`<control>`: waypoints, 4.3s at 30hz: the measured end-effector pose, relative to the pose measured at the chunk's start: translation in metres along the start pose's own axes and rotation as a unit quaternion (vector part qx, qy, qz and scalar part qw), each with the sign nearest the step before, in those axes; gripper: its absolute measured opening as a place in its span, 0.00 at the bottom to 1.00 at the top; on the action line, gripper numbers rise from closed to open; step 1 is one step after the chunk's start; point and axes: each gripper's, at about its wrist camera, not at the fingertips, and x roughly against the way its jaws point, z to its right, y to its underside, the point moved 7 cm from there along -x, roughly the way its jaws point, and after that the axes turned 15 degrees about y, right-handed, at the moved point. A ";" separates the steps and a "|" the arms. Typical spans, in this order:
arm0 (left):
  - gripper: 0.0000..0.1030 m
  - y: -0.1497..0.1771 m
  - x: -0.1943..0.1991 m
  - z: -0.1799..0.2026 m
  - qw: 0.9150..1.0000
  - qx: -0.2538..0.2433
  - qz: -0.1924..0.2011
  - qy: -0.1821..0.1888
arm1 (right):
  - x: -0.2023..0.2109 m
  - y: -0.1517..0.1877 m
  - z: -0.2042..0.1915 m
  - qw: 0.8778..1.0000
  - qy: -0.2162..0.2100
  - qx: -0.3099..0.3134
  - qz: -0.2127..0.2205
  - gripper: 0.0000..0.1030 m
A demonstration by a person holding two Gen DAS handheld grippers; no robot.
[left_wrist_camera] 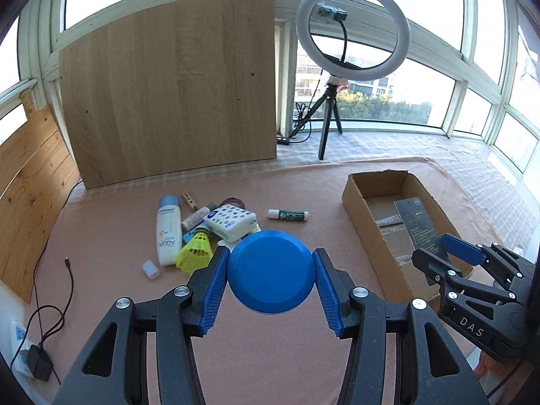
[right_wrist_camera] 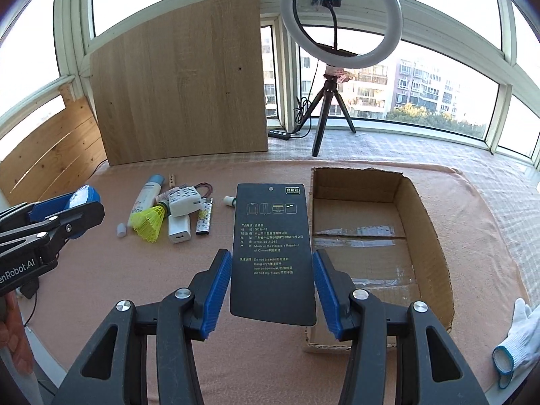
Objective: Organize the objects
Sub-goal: 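Carry the blue container with the left tool while the right tool carries the card to the box, then open both tools to drop the container and card into the cardboard box, then grasp the yellow shuttlecock by its cork with the right tool, then close the left tool on the shuttlecock's cork beside the right tool, then carry the shuttlecock with both tools over the cardboard box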
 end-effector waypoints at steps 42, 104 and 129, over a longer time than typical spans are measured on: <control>0.93 0.125 0.058 -0.205 0.978 0.171 0.007 -0.116 | -0.084 0.012 -0.178 0.986 -0.082 0.132 -0.053 0.52; 0.03 0.078 0.059 -0.095 0.997 0.047 0.036 0.045 | 0.057 0.017 -0.180 0.983 -0.153 0.103 0.014 0.01; 0.02 0.090 0.060 -0.165 0.994 0.053 0.056 0.071 | 0.043 0.025 -0.230 0.990 -0.089 0.110 -0.013 0.01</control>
